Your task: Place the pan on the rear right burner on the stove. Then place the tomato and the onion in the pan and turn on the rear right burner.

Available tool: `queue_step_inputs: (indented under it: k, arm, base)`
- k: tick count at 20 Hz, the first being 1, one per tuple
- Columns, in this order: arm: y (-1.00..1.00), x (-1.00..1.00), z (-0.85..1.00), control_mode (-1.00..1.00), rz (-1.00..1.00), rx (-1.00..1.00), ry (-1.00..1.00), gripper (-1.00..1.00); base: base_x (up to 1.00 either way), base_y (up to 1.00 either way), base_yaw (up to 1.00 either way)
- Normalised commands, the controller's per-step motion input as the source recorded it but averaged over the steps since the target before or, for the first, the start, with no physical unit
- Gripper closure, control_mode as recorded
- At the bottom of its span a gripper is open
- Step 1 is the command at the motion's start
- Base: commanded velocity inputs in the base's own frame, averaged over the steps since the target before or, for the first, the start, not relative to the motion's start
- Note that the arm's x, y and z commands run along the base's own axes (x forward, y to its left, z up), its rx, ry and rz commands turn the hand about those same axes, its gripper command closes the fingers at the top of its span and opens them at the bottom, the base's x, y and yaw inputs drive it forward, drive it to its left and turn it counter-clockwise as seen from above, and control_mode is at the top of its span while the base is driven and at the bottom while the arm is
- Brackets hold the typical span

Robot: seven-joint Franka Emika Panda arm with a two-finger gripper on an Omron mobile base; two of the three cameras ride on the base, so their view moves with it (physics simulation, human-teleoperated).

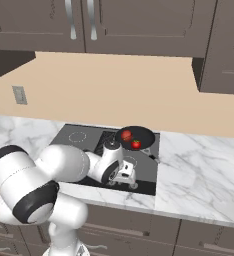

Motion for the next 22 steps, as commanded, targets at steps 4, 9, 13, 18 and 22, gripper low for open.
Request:
queue_step_inputs:
  k: [4, 9, 13, 18, 22]
  arm:
    - [0.18, 0.00, -0.33, -1.00, 0.00, 0.00, 0.07, -1.00]
    - [0.38, 0.05, -0.26, -1.00, 0.00, -0.01, 0.12, 1.00]
    - [0.29, 0.01, -0.28, -1.00, 0.00, 0.00, 0.08, 1.00]
    - [0.30, -0.01, -0.21, -1.00, 0.00, 0.00, 0.06, 1.00]
    - [0.23, -0.20, -0.13, -1.00, 0.00, 0.00, 0.05, 1.00]
  base:
    - [0.00, 0.00, 0.00]
    - [0.00, 0.00, 0.00]
    - [0.00, 0.00, 0.00]
    - [0.00, 0.00, 0.00]
    - [0.00, 0.00, 0.00]
